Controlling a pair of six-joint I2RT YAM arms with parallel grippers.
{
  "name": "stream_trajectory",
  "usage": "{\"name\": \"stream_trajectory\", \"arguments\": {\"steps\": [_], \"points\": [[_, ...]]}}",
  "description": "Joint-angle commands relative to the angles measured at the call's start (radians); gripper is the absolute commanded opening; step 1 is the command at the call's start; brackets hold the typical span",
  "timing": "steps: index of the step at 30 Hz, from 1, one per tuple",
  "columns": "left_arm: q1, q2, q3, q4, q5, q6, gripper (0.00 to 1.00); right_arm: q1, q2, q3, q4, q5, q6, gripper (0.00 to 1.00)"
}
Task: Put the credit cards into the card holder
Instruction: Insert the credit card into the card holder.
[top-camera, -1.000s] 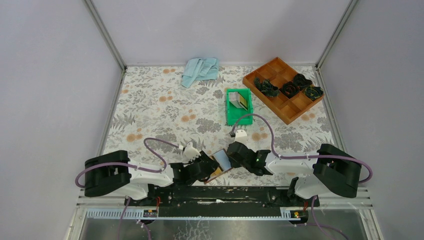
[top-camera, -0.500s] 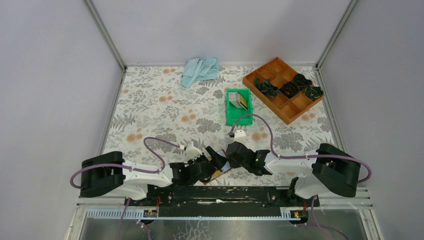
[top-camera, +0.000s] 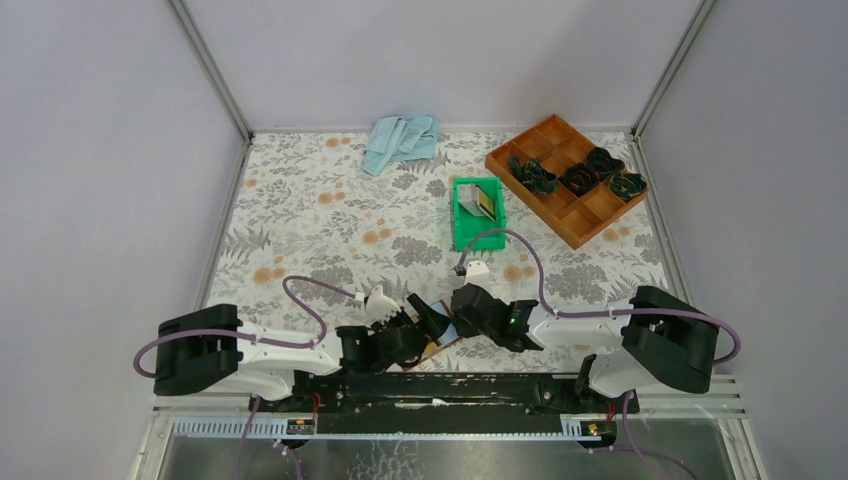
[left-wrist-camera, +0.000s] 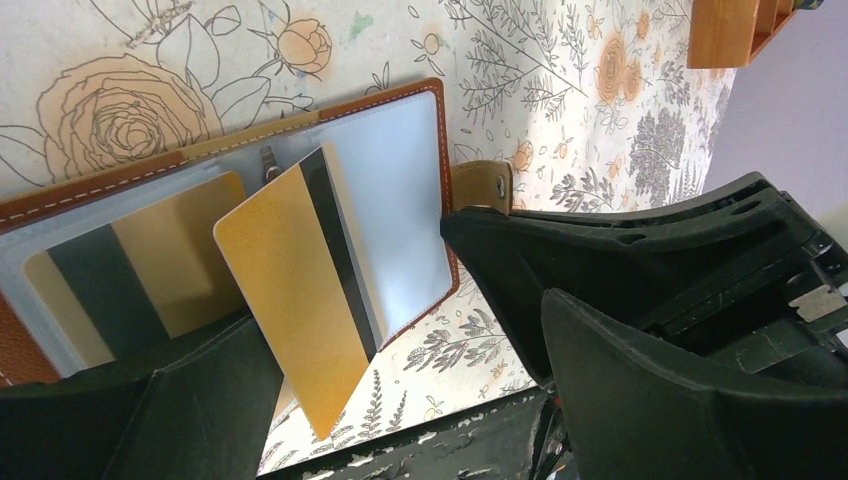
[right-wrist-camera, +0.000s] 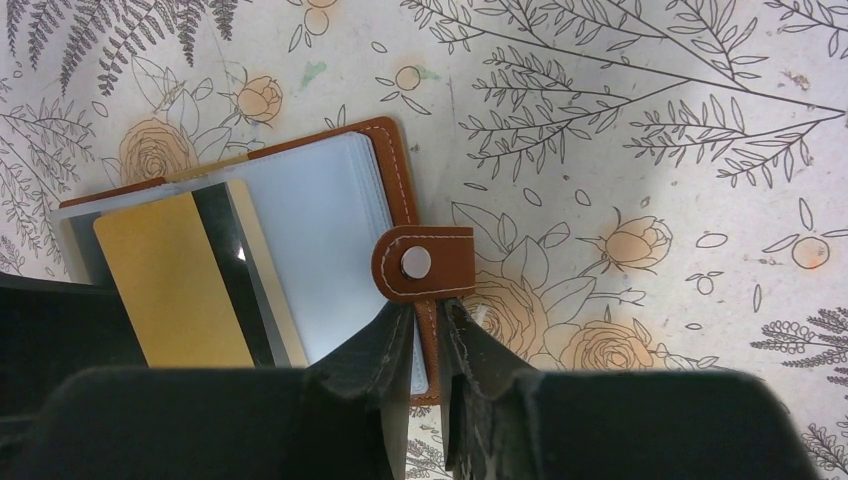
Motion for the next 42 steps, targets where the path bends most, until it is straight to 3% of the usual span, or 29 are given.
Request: {"name": "stream_trajectory", "arguments": {"steps": [1,8,11,13,14,25,34,42], "points": [[-0.013,0.028,-0.019,-0.303,-0.016,-0.001,1.0,0.006,0.046,-0.032,-0.145,-0.005,-0.016,0.19],[-0.018,0.003,-0.027,-0.311,-0.027,-0.031,0.99,0.008,0.047,-0.031,-0.137,-0.005,-0.019,0.19],[-0.021,-0.023,-0.031,-0.313,-0.054,-0.018,0.8,0.007,0.052,-0.032,-0.133,-0.004,-0.021,0.19],[-0.022,-0.027,-0.026,-0.329,-0.067,-0.011,0.56,0.007,0.053,-0.031,-0.132,-0.004,-0.021,0.19],[-0.022,-0.023,-0.015,-0.348,-0.068,-0.012,0.52,0.006,0.053,-0.031,-0.132,-0.004,-0.022,0.19],[-0.032,0.031,0.107,-0.502,-0.056,0.001,0.57,0.007,0.063,-0.013,-0.134,-0.009,-0.034,0.19],[-0.048,-0.011,0.089,-0.535,-0.059,-0.055,0.35,0.006,0.073,-0.012,-0.126,-0.014,-0.039,0.19],[-0.059,-0.025,0.091,-0.545,-0.066,-0.067,0.29,0.006,0.072,-0.013,-0.121,-0.017,-0.039,0.19]]}}
